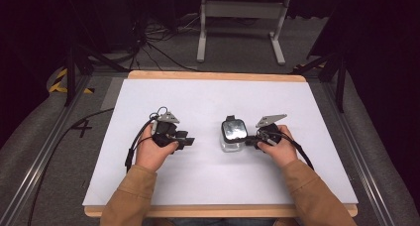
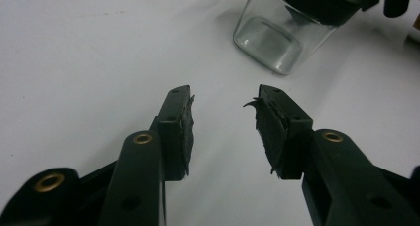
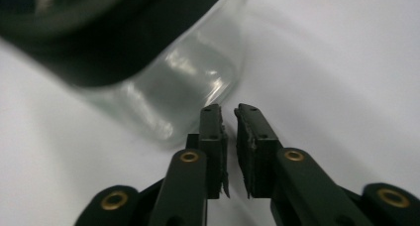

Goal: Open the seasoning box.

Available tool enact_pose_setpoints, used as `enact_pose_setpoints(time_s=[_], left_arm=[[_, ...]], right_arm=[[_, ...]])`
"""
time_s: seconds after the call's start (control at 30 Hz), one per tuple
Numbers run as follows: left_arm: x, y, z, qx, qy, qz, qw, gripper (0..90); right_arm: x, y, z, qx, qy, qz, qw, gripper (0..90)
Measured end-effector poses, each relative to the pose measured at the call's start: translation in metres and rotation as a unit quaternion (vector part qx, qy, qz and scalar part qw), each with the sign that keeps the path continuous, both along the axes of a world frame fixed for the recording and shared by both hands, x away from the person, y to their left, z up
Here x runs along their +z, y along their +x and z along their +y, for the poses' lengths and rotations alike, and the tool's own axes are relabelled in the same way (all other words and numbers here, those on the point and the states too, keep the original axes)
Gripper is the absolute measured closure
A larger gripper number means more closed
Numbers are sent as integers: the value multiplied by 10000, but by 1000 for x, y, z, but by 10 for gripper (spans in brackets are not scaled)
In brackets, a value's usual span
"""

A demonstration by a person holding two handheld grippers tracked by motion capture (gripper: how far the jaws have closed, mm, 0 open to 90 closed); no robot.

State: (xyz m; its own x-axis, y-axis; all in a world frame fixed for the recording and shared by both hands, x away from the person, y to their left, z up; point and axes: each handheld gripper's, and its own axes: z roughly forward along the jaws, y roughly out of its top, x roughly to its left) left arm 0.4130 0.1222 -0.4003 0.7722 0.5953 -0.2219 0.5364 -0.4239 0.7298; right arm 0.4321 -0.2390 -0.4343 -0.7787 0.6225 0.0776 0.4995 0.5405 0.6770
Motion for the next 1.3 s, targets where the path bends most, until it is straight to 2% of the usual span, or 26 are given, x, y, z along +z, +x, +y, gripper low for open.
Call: enact_pose_setpoints(time_s=[0.03, 0.07, 0.13, 0.17, 0.2, 0.23, 0.27, 0.3, 0.33, 0.37, 0.4, 0.43, 0.47, 0.5, 0.53, 0.57, 0.6, 0.63, 0.67, 0.7, 0.73, 0.77, 0.8, 1.3], left_arm=[[-2, 1, 0, -46, 81, -109, 9999, 574], [-4, 2, 1, -146, 329, -272, 9990, 555], [-8, 3, 4, -160, 717, -424, 9964, 532], [-8, 3, 4, -160, 717, -424, 9964, 526], [-13, 5, 10, -204, 913, -433, 9947, 526], [-19, 8, 15, -223, 879, -362, 9952, 496], [-31, 11, 24, -188, 773, -243, 9965, 486], [-39, 13, 28, -140, 789, -211, 9966, 480], [-47, 15, 33, -177, 741, -237, 9968, 467], [-47, 15, 33, -177, 741, -237, 9968, 484], [-52, 14, 37, -5, 349, -202, 9992, 484], [-54, 15, 41, 66, 73, -90, 9999, 470], [-57, 14, 44, 116, -154, -35, 9998, 447], [-57, 15, 45, 51, -210, -4, 9998, 425], [-57, 14, 43, -58, -164, -41, 9998, 380], [-57, 12, 41, -96, -82, -85, 9999, 344], [-57, 9, 36, -164, 118, -265, 9994, 312], [-57, 6, 32, -210, 307, -388, 9986, 282], [-57, 2, 27, -213, 570, -568, 9965, 272], [-57, -2, 22, -179, 826, -796, 9932, 270], [-57, -3, 21, -69, 868, -845, 9926, 248], [-57, -2, 21, 51, 878, -792, 9930, 185], [-57, -1, 22, 54, 866, -706, 9937, 163], [-58, 0, 22, 61, 799, -680, 9945, 157]], right_arm=[[-1, -3, 1, 60, 40, 72, 9999, 743], [-2, -7, 1, 100, 51, 0, 9999, 705], [2, -11, -4, 61, -266, -100, 9996, 641], [4, -11, -9, 8, -410, -224, 9989, 612], [4, -11, -9, 8, -410, -224, 9989, 612], [8, -8, -30, -41, -325, -403, 9987, 538], [7, -6, -40, 45, -119, -439, 9990, 513], [4, -6, -47, 75, -5, -540, 9985, 480], [-1, -5, -55, 82, -54, -586, 9982, 439], [-1, -5, -55, 82, -54, -586, 9982, 439], [-7, -5, -61, 108, -159, -551, 9983, 415], [-12, -6, -67, 112, 164, -647, 9977, 395], [-12, -5, -68, 206, 220, -570, 9979, 326], [-12, -5, -66, 295, 166, -574, 9978, 308], [-13, -8, -64, 312, 44, -675, 9972, 287], [-13, -10, -61, 170, -123, -869, 9960, 189], [-14, -11, -60, 33, -201, -937, 9954, 145], [-14, -10, -59, -26, -211, -914, 9956, 145], [-14, -10, -60, -37, -202, -879, 9959, 143], [-14, -8, -60, -44, -182, -821, 9964, 143], [-14, -6, -61, -44, -130, -692, 9975, 141], [-14, -5, -62, -50, -115, -668, 9977, 141], [-14, -6, -62, -50, -127, -672, 9976, 139], [-14, -6, -62, -71, -144, -675, 9976, 128]])
